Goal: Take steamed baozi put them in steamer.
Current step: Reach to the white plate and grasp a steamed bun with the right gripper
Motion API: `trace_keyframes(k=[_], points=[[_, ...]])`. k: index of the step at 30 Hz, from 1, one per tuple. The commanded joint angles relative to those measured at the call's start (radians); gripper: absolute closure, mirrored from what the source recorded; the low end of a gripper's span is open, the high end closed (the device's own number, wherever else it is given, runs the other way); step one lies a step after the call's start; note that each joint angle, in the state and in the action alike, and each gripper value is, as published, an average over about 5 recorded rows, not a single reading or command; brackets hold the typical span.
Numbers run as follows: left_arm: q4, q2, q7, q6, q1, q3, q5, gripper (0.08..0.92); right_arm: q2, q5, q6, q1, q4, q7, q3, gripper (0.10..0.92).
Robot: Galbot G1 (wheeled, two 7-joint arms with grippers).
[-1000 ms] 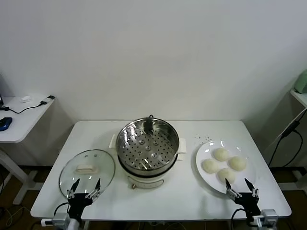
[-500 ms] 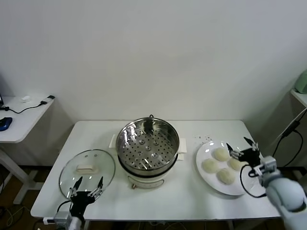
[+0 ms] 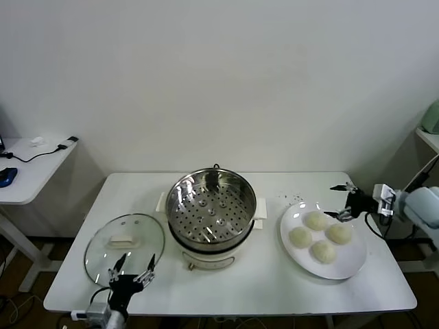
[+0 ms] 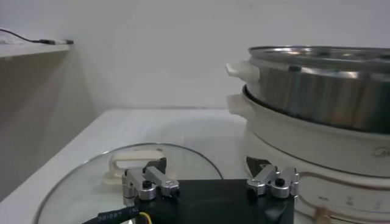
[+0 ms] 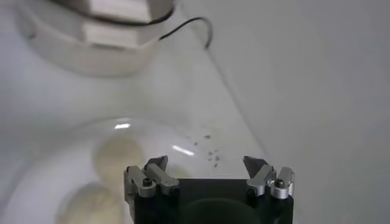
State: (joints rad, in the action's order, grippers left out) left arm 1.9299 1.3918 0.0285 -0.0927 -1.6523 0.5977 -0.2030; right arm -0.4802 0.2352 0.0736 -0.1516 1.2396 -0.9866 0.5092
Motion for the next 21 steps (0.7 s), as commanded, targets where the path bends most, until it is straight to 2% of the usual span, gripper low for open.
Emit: trace_keyframes(k=[1,5,9,21], points=[[-0.009,0.009,0.003,0.001,0.003,-0.006,0.011,0.177,-0.059,-0.033,-0.045,0.574,-0.212,-0.233,0.727,0.203],[-0.023,0.008,0.004,0.005,0.005,-0.003,0.013,0.177,-0.183,-0.003,0.003,0.603,-0.3,-0.209,0.806,0.203],[-0.031,0.007,0.005,0.006,0.004,0.001,0.014,0.177,-0.268,-0.033,0.029,0.551,-0.362,-0.178,0.787,0.203],[-0.026,0.013,0.005,0.011,-0.002,0.002,0.015,0.177,-0.381,-0.062,0.045,0.344,-0.489,-0.114,0.6,0.203]])
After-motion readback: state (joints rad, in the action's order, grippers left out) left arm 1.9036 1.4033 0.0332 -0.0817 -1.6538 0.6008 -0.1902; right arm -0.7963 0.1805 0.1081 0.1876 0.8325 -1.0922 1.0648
